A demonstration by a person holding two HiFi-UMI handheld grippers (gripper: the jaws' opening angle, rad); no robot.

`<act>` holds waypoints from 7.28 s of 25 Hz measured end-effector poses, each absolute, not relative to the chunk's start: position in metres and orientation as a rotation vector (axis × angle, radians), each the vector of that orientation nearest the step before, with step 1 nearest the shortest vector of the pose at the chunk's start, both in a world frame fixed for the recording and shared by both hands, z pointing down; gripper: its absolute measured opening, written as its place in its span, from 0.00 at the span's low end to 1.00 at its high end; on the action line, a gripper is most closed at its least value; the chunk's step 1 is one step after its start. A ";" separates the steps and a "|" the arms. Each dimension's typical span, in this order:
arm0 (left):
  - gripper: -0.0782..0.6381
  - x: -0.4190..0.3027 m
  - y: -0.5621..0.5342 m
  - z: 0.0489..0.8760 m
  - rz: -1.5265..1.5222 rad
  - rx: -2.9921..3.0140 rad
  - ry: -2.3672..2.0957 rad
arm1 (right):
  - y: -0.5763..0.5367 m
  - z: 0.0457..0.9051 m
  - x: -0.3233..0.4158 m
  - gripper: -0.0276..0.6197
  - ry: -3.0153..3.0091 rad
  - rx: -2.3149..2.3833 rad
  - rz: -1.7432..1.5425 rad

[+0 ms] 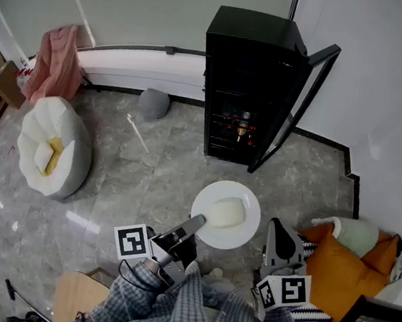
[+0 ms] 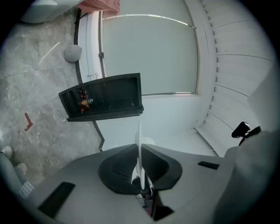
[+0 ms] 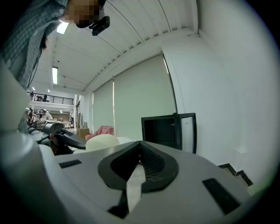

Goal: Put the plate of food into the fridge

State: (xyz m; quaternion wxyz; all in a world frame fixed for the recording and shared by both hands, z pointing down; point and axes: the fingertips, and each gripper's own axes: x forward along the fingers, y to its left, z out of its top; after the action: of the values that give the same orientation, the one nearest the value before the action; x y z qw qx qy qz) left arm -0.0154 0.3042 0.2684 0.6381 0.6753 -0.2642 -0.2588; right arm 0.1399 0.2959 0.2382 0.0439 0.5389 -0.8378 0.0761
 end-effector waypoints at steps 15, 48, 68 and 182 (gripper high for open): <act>0.14 -0.018 0.300 0.271 -0.582 1.543 -0.603 | 0.293 0.245 0.141 0.06 -2.566 1.664 0.431; 0.14 -0.058 0.315 0.280 -0.526 1.575 -0.547 | 0.324 0.271 0.072 0.15 -2.702 1.483 1.432; 0.14 -0.040 0.239 0.282 -0.568 1.562 -0.601 | 0.238 0.277 0.090 0.15 -2.731 1.376 1.464; 0.14 -0.005 -0.099 0.516 -0.681 1.314 -0.833 | -0.098 0.508 0.102 0.15 -2.416 1.191 1.855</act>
State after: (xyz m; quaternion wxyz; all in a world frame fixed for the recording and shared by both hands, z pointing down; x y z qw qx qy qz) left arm -0.0051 -0.0991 0.5165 0.6606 0.5810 -0.3681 -0.3008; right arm 0.1019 -0.0984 0.5080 -0.0645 0.3635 -0.7370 0.5661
